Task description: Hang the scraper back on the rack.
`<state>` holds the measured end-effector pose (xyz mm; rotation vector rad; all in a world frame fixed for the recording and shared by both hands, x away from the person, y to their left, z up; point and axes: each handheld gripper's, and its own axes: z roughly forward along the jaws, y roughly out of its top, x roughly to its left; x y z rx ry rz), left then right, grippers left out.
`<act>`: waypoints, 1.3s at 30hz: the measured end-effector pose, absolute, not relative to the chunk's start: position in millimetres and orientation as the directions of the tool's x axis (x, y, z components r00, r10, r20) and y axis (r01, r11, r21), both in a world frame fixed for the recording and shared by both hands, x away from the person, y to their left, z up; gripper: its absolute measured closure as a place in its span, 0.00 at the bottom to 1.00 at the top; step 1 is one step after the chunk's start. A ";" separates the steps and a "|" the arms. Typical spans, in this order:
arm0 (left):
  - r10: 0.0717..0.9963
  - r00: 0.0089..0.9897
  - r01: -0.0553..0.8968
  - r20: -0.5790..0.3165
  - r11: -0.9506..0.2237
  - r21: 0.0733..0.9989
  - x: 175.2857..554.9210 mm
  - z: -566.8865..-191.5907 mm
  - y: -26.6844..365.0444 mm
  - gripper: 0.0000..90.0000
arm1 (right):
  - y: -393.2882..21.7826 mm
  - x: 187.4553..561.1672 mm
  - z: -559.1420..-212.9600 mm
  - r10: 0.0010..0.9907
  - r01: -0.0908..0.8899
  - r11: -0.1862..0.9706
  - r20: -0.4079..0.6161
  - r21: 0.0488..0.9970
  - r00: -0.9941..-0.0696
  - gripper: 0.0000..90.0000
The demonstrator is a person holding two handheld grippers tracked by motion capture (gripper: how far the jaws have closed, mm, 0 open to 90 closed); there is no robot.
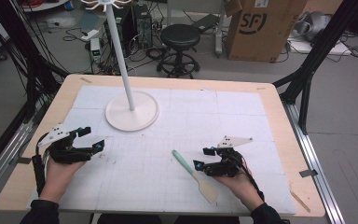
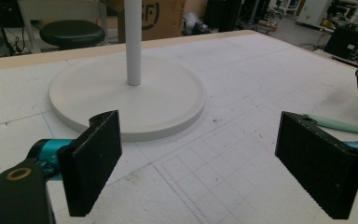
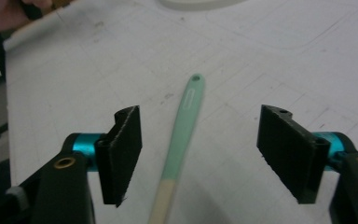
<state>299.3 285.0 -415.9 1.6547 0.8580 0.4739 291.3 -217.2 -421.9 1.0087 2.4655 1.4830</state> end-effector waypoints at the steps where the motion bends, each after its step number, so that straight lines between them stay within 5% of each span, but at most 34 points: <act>1: 0.746 0.652 0.285 -0.135 -0.077 0.955 299.2 -416.1 284.6 0.17 | -215.0 289.7 -422.4 0.583 0.488 0.320 0.237 0.812 -0.777 0.34; 17: 0.744 0.656 0.286 -0.126 -0.091 0.954 299.6 -416.7 283.7 0.18 | -186.6 270.3 -442.0 0.620 0.516 0.475 0.145 0.713 -0.771 0.54; 24: 0.747 0.655 0.289 -0.115 -0.106 0.951 299.7 -417.5 281.5 0.18 | -179.1 260.4 -443.1 0.650 0.470 0.520 0.027 0.713 -0.759 0.65; 33: 0.747 0.654 0.288 -0.114 -0.107 0.952 299.4 -417.2 281.5 0.19 | -174.8 256.3 -441.2 0.662 0.489 0.524 0.029 0.697 -0.749 0.87; 39: 0.749 0.653 0.290 -0.114 -0.108 0.951 298.9 -417.1 280.4 0.19 | -178.1 260.4 -441.2 0.662 0.509 0.505 0.067 0.697 -0.747 0.89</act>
